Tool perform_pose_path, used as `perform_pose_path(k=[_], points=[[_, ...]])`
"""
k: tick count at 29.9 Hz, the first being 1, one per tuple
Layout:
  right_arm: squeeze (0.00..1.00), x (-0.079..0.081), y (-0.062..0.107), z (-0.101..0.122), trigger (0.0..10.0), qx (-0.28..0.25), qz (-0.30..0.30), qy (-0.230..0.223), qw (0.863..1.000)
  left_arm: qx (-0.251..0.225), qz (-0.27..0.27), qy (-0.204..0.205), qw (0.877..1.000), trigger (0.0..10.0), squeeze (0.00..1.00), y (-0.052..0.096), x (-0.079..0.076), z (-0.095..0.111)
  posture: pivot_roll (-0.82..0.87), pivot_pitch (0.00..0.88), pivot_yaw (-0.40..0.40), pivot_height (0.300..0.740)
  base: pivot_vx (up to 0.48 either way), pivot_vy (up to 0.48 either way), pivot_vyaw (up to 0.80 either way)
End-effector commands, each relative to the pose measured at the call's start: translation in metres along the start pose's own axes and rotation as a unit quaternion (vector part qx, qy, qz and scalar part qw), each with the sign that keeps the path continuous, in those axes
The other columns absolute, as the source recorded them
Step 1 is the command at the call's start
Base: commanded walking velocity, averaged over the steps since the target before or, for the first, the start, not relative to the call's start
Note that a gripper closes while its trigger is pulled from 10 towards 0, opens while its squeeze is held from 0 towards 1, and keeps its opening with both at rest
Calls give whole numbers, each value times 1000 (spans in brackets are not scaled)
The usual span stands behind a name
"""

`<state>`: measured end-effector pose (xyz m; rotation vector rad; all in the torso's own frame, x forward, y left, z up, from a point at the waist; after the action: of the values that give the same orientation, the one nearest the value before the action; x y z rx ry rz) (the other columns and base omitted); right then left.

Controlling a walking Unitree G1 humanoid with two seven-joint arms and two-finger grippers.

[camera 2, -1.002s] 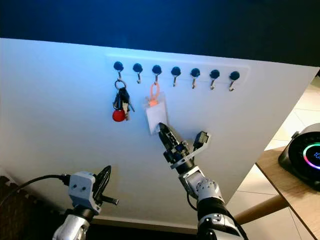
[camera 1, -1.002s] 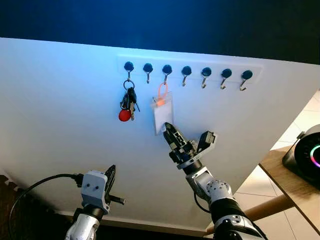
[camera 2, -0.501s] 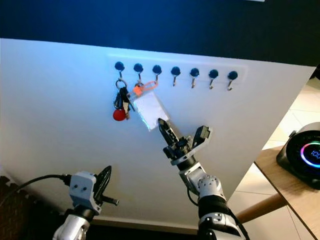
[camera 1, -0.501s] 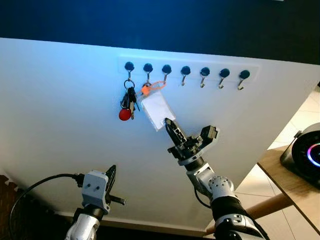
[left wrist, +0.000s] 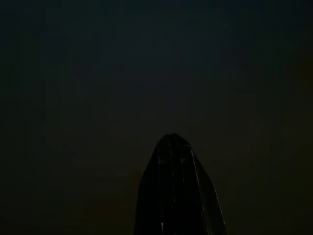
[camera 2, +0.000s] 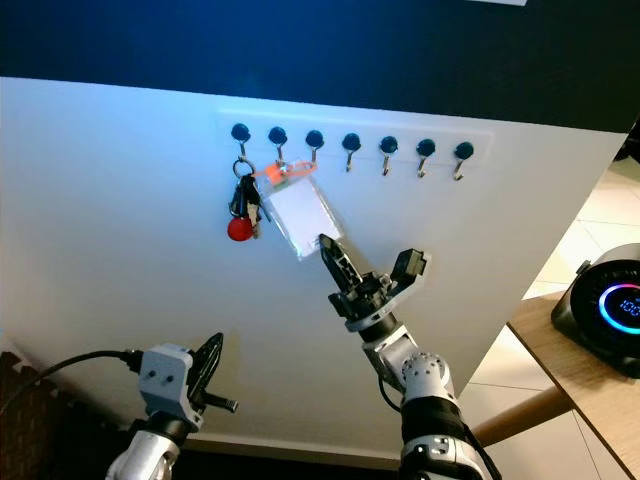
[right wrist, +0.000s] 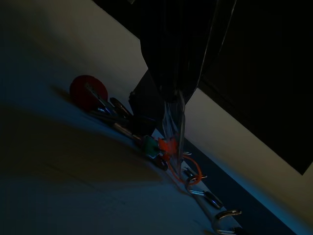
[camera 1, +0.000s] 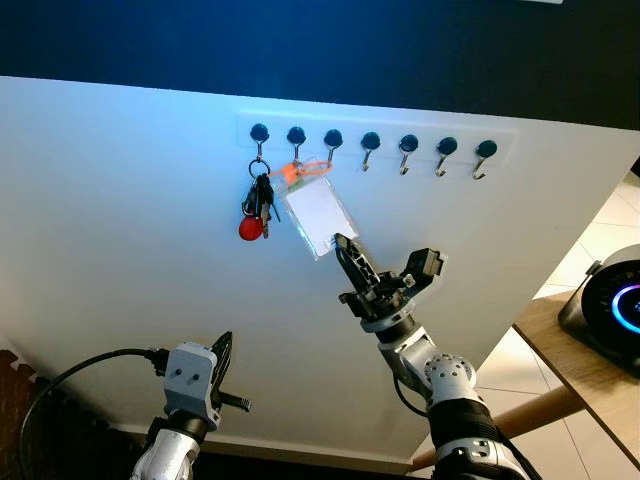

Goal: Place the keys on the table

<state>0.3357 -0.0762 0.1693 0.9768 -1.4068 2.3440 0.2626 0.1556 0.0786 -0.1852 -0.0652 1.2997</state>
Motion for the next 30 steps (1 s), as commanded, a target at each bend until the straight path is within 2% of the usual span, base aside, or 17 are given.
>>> perform_pose_path(k=[1,8,16,17,30], points=[[0,3,1,-15,10000,-24,11,-33,999,6,-4,-3,1000,10000,0,2,-3,-3,149,70,-78,740,0,0,0],[0,11,3,-11,10000,-28,21,-29,999,7,-5,-2,1000,10000,0,3,-4,-3,145,71,-75,740,0,0,0],[0,21,-9,-11,10000,-24,48,-30,998,6,-5,-3,1000,10000,0,2,-4,-3,146,71,-76,740,0,0,0],[0,25,-14,-13,10000,-22,60,-33,997,6,-5,-4,1000,10000,0,2,-3,-2,148,70,-78,740,0,0,0],[0,38,-30,-15,10000,-17,90,-38,995,5,-6,-5,1000,10000,0,1,-3,-2,148,69,-77,740,0,0,0]])
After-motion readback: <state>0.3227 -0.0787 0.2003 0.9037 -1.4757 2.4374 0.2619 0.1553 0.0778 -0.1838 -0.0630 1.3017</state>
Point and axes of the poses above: a point about 5 cm out from each wrist's last joint towards the gripper, its own y axis pointing back from the gripper into the wrist, its own z axis along the axis of the wrist's last joint, x = y × z, the point moved 2 cm from there along -y, pointing out of the wrist towards the gripper, and after that the axes turned 11 degrees about y, right-handed, at the moved point
